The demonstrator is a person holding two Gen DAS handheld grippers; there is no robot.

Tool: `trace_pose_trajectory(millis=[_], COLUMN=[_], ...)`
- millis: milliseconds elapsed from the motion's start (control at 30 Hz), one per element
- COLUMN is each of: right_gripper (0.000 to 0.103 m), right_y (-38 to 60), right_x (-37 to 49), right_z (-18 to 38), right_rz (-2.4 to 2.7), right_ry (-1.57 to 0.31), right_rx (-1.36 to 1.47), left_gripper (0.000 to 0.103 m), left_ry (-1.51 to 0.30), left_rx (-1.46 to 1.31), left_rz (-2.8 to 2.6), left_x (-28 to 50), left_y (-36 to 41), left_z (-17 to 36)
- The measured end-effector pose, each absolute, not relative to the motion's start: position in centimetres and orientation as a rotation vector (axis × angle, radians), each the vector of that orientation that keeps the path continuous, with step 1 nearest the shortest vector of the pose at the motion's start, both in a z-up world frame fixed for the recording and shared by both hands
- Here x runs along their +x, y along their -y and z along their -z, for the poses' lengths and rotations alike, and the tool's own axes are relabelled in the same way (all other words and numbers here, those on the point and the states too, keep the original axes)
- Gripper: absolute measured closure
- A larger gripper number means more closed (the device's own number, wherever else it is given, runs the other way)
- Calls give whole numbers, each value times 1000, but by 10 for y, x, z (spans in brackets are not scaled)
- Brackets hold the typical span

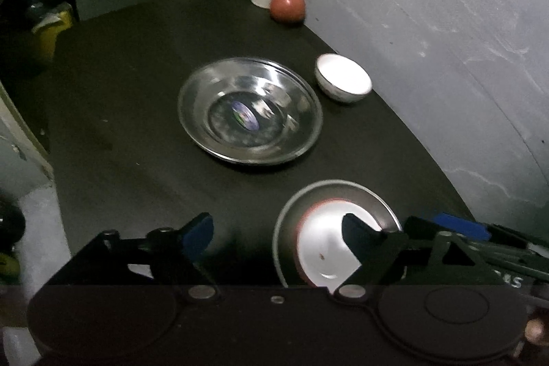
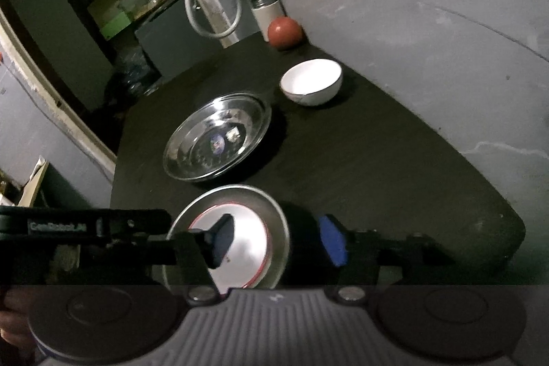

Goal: Organize plates and bowls
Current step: 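Open both grippers and release the white bowl, then move both grippers to the other white bowl and grasp its rim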

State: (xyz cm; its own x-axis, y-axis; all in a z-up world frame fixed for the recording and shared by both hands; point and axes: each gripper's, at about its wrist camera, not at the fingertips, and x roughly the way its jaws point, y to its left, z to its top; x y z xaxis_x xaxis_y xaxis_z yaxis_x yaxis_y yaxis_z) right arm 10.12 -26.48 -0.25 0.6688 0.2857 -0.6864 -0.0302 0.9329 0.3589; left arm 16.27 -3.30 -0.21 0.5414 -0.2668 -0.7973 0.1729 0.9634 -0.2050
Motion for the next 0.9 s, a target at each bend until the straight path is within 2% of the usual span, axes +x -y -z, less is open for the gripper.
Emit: trace_pose_trajectory(millis=[100,267,533,900], right_gripper=[14,0,0,0], right_y=[271,280,293,298], right_x=[100,99,100,111], right_z=[3,7,12,26], right_rz=[-160,-107,-19,29], right_ry=[-810,-802,-769,-796], right_rx=[353,365,363,386], left_gripper=[9,7,4,3], left_ry=[-929,-849,-785,-880], left_rx=[-38,135,181,12], left_rz=[175,73,52,57], left_x=[163,164,171,205], left_y=[36,46,49,41], left_z=[0,-2,-5,2])
